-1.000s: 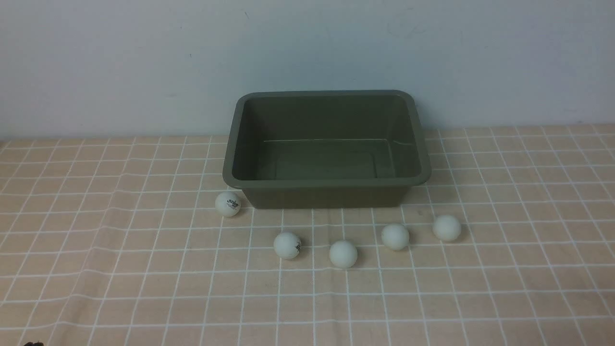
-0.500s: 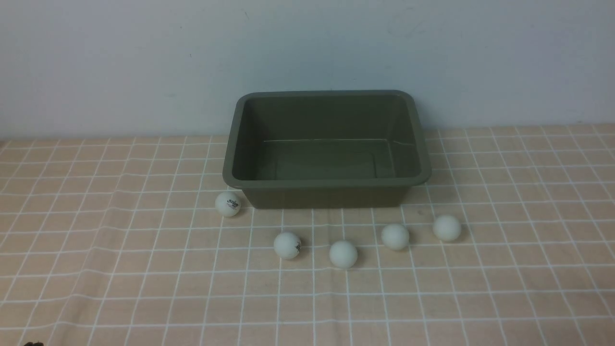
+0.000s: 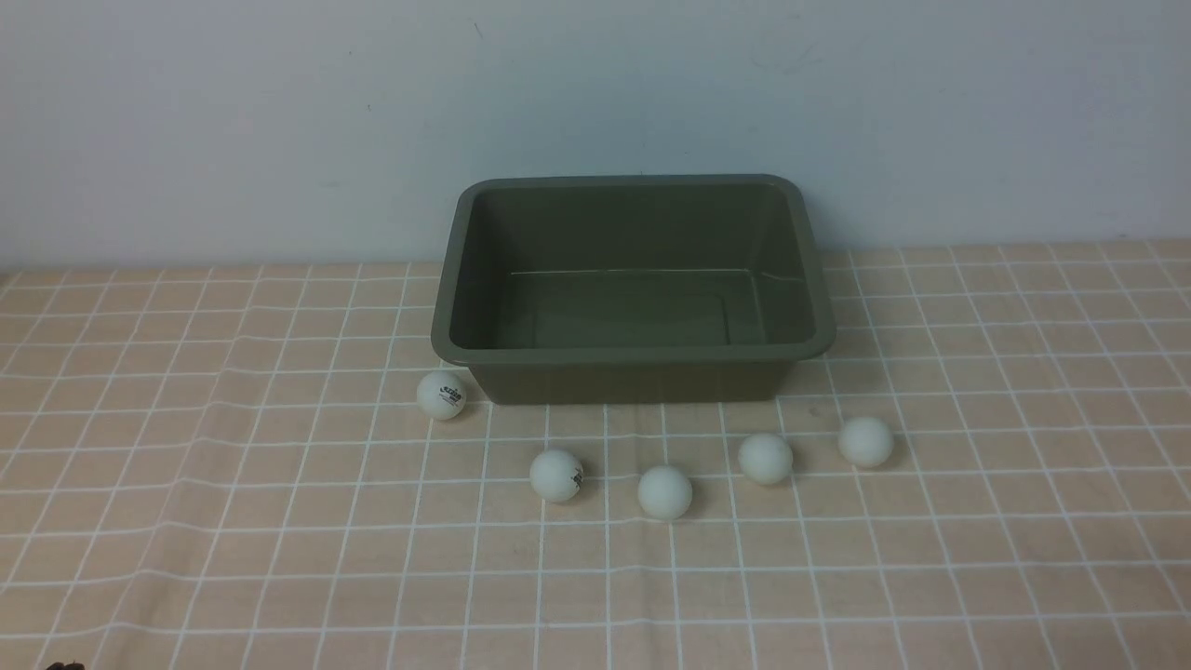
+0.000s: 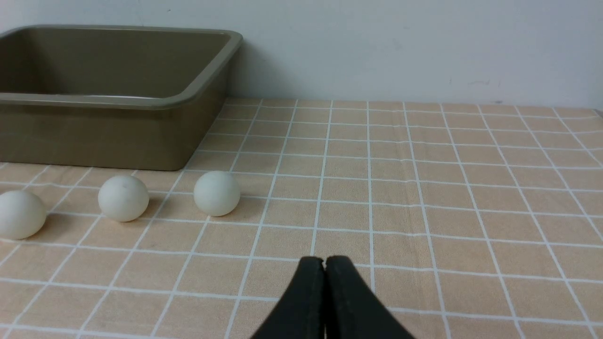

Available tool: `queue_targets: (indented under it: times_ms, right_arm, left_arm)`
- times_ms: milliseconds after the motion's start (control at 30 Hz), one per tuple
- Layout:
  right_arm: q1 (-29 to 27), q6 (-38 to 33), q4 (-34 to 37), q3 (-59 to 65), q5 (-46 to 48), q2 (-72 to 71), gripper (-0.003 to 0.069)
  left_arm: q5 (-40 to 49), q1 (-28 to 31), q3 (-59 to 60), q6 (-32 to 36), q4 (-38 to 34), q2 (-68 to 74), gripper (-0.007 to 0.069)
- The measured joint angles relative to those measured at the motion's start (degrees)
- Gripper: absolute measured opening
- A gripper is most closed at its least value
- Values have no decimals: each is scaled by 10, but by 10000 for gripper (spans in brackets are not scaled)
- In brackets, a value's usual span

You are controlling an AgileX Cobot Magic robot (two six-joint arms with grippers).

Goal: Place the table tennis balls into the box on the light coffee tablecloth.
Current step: 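Reach for and grasp a ping pong ball on the table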

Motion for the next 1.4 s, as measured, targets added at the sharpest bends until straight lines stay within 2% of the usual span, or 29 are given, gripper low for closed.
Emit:
queue_targets:
  times_ms: [267,433,600,733,900,1133,1400]
  right_arm:
    - [0,0,-6,0,-1,0,-15]
    - [0,0,-2,-2,-42,0,-15]
    - [0,0,0,-64,-29,0,-15]
    - [0,5,11,-163,36,0,-15]
    - [0,53,48,-245,71,0,-15]
    - [0,73,129,-268,23,0,-15]
    - [0,73,144,-268,14,0,-15]
  left_arm:
    - [0,0,0,0,0,0,-3]
    - [0,0,0,0,0,0,-3]
    - [0,0,0,0,0,0,-3]
    - [0,0,0,0,0,0,-3]
    - [0,0,0,0,0,0,-3]
    - [0,0,0,0,0,0,-3]
    - [0,0,0,0,0,0,-3]
